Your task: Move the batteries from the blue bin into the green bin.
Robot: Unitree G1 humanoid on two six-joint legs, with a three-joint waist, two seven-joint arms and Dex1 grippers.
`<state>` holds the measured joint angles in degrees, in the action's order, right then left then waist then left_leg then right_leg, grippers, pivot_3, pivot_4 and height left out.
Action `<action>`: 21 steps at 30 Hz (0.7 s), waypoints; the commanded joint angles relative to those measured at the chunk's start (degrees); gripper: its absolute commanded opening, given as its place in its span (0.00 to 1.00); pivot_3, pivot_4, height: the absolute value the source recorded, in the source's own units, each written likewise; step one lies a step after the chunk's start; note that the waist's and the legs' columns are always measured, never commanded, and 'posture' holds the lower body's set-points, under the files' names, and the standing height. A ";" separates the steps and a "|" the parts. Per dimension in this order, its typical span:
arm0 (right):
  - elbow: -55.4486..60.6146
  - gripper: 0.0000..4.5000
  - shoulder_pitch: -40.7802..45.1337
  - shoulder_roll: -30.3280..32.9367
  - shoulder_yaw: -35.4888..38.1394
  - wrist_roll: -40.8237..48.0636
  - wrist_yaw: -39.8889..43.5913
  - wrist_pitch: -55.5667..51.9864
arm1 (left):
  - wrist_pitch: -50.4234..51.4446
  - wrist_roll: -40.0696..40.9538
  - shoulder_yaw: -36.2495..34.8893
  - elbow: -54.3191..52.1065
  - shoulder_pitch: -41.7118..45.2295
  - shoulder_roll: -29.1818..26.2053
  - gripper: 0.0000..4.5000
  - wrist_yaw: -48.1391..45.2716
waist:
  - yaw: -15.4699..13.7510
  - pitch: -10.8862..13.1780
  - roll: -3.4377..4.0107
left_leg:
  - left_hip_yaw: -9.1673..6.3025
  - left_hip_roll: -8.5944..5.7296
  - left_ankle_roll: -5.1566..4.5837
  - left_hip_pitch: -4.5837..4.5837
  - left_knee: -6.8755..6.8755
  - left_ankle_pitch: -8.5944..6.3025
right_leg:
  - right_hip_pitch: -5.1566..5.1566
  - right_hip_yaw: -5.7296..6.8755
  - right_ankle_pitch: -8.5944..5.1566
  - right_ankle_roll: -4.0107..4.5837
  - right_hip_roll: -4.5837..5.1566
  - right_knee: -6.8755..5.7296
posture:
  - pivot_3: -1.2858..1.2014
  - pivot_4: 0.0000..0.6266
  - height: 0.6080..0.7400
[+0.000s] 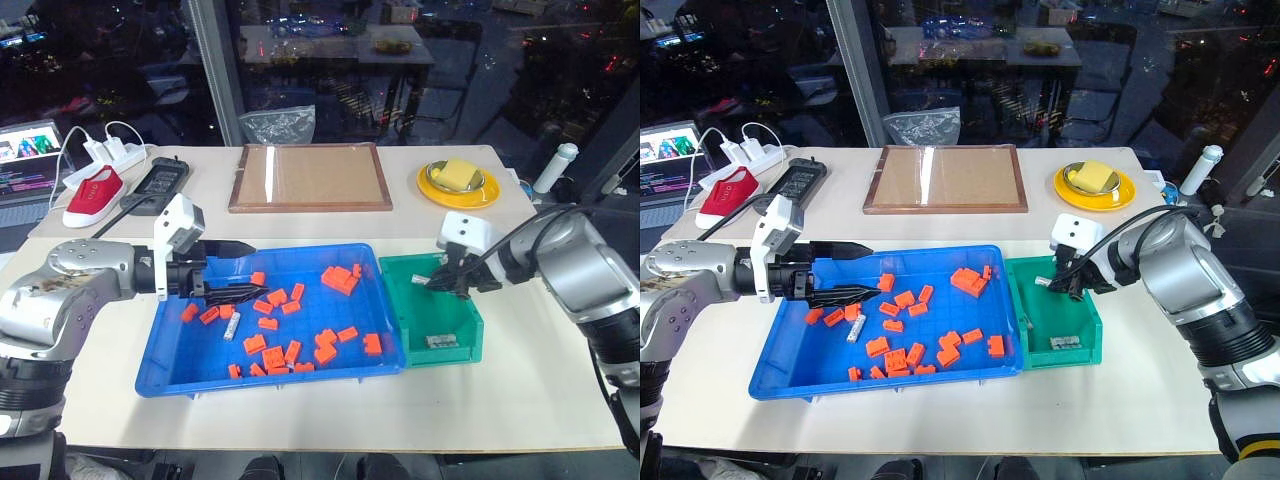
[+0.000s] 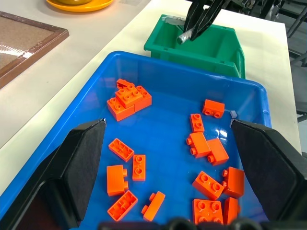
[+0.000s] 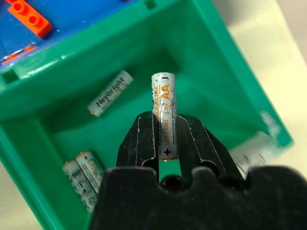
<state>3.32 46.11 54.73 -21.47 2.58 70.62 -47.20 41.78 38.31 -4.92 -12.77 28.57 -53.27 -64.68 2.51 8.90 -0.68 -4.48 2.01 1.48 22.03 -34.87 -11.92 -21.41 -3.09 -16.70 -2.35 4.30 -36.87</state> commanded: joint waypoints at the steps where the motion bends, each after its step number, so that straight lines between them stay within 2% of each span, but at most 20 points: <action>1: -0.02 0.06 0.01 -0.61 -0.49 -1.41 -0.72 1.97 | 0.03 -0.36 -0.66 -1.31 -0.18 -1.31 1.00 -0.42 | -0.02 0.00 0.00 | 0.00 0.00 0.00 0.00 0.00 0.00 | 0.00 0.00 0.00 0.00 0.00 0.02 | 0.52 0.24 1.00; 3: 0.01 0.28 0.59 -0.73 -0.47 -1.59 -0.43 2.10 | -0.13 -0.50 -0.97 -1.64 -1.01 -1.76 1.00 -0.44 | 0.05 0.00 0.00 | 0.00 0.00 0.00 0.01 0.00 0.00 | 0.00 0.00 0.00 0.00 0.00 0.02 | 0.52 0.24 1.00; 6: 0.58 0.49 1.93 0.21 -0.21 -2.13 0.51 2.33 | -0.63 -0.78 -1.96 -1.28 -2.32 -2.66 1.00 -0.50 | 0.06 0.00 0.00 | 0.00 0.00 0.00 -0.02 0.00 0.00 | 0.01 0.00 0.00 0.00 0.00 0.01 | 0.52 0.24 1.00; 10: 0.39 0.81 4.10 0.99 0.61 -2.71 0.91 3.53 | -1.70 -1.49 -3.28 -0.71 -4.00 -3.79 1.00 -0.45 | 0.09 0.01 0.01 | 0.00 0.01 0.00 -0.02 0.01 0.00 | 0.00 0.00 0.00 0.00 -0.01 0.01 | 0.52 0.24 1.00; 13: 0.27 1.00 5.35 1.49 1.22 -2.56 1.33 5.53 | -2.09 -0.86 -4.45 -1.05 -4.82 -3.75 1.00 -0.80 | 0.01 0.01 0.01 | 0.00 0.01 0.00 -0.02 0.01 0.00 | 0.01 0.00 0.00 0.00 0.00 0.02 | 0.52 0.24 1.00; 16: 0.58 1.00 7.98 0.61 3.10 -0.06 2.99 5.63 | -2.95 -1.38 -6.19 -0.43 -5.52 -3.83 1.00 -0.26 | 0.05 0.01 0.02 | 0.00 0.01 0.00 -0.01 0.01 0.00 | 0.01 0.00 0.00 0.00 0.00 0.03 | 0.52 0.24 1.00; 21: 4.23 1.00 11.15 -5.92 4.59 7.59 5.74 2.00 | -3.71 -2.80 -11.05 1.34 -11.58 -7.70 1.00 -2.07 | 0.82 0.01 0.02 | 0.01 0.10 0.00 -0.11 0.05 0.00 | 0.00 0.00 0.00 0.00 -0.08 -0.07 | 0.52 0.24 1.00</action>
<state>4.65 56.19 50.17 -18.44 6.96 75.12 -44.15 39.43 36.06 -12.59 -12.01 17.77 -59.34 -65.92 3.34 8.91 -0.66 -4.49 2.13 1.48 21.89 -34.81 -11.92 -21.41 -3.09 -16.70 -2.34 4.21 -36.97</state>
